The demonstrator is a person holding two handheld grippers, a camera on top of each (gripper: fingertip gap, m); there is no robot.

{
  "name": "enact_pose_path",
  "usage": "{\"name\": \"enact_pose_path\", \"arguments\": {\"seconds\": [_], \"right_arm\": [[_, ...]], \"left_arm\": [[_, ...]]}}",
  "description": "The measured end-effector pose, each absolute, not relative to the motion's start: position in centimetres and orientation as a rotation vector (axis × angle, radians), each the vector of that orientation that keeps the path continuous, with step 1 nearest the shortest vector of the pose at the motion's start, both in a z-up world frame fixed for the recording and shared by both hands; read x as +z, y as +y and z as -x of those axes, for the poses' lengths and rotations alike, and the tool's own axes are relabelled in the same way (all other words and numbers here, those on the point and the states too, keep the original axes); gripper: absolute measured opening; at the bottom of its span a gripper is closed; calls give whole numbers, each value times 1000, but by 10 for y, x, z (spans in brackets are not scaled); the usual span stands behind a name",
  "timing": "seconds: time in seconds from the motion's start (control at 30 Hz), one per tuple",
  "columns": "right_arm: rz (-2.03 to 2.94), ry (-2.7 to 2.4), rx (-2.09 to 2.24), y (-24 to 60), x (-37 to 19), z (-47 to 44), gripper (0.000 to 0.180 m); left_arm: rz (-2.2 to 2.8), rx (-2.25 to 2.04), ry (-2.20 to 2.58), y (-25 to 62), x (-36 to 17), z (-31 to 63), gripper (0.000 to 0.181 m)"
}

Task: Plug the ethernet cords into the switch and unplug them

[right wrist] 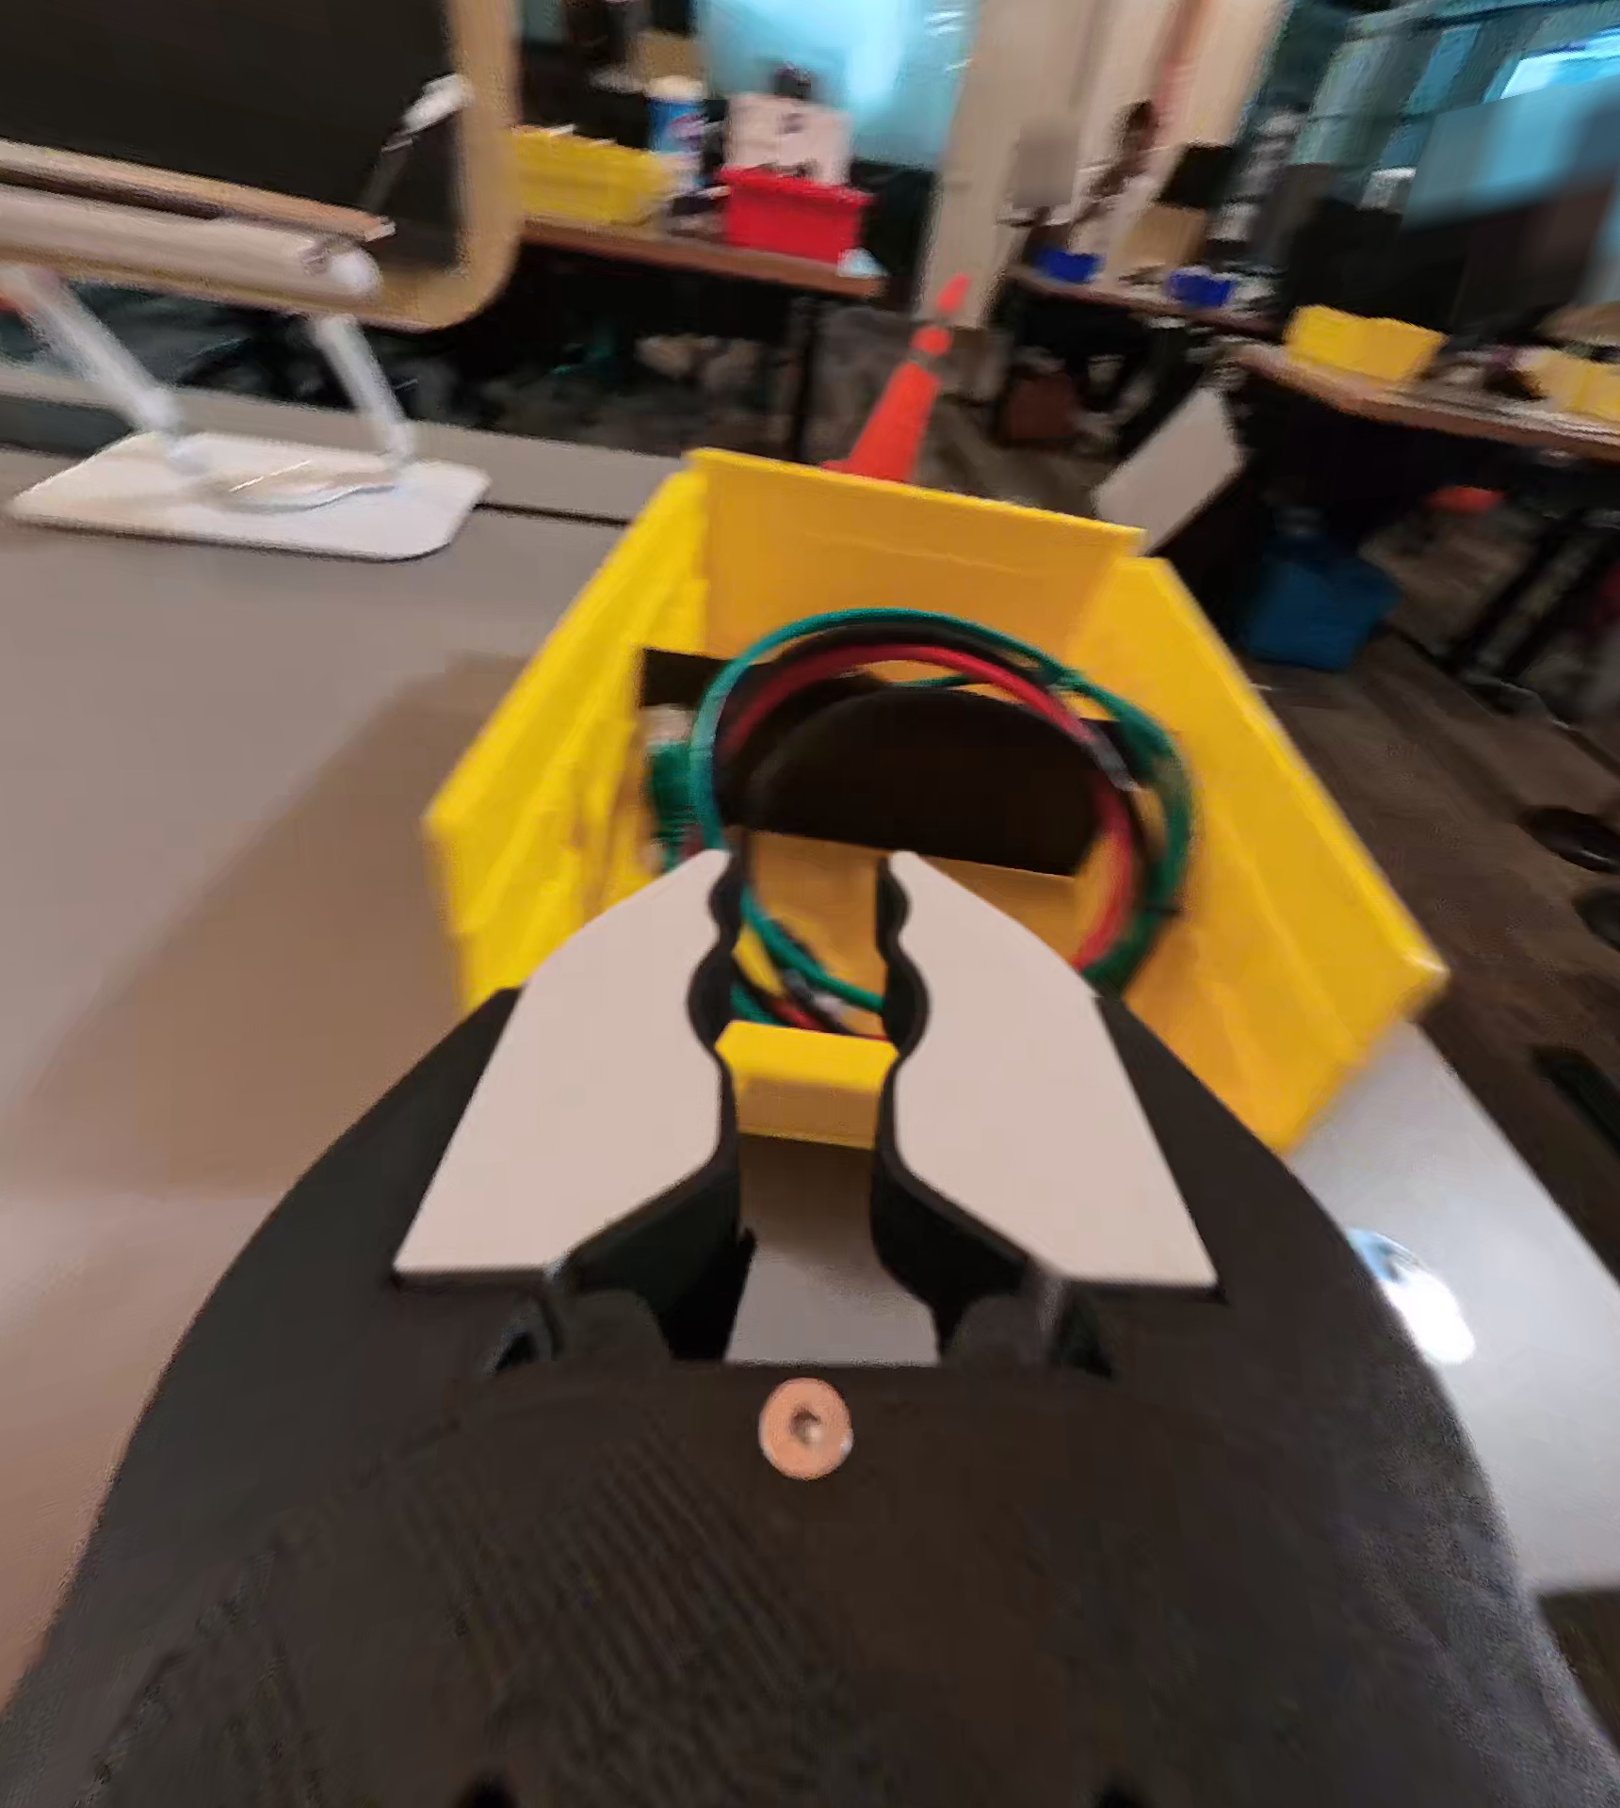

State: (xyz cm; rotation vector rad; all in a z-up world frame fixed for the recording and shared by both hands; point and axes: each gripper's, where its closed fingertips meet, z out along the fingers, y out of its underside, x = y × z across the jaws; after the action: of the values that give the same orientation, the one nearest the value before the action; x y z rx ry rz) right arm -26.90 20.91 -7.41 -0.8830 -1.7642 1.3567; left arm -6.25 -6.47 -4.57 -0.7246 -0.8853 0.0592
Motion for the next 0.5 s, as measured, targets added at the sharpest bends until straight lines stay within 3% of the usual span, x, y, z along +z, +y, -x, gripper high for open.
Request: {"name": "enact_pose_path", "arguments": {"seconds": [0.27, 0.5], "right_arm": [[1177, -1495, 1342, 304, -71, 321, 82], [1215, -1651, 1407, 299, -92, 356, 96]], "left_arm": [[768, 311, -921, -107, -27, 31, 53], [727, 308, -951, -130, -36, 17, 54]]}}
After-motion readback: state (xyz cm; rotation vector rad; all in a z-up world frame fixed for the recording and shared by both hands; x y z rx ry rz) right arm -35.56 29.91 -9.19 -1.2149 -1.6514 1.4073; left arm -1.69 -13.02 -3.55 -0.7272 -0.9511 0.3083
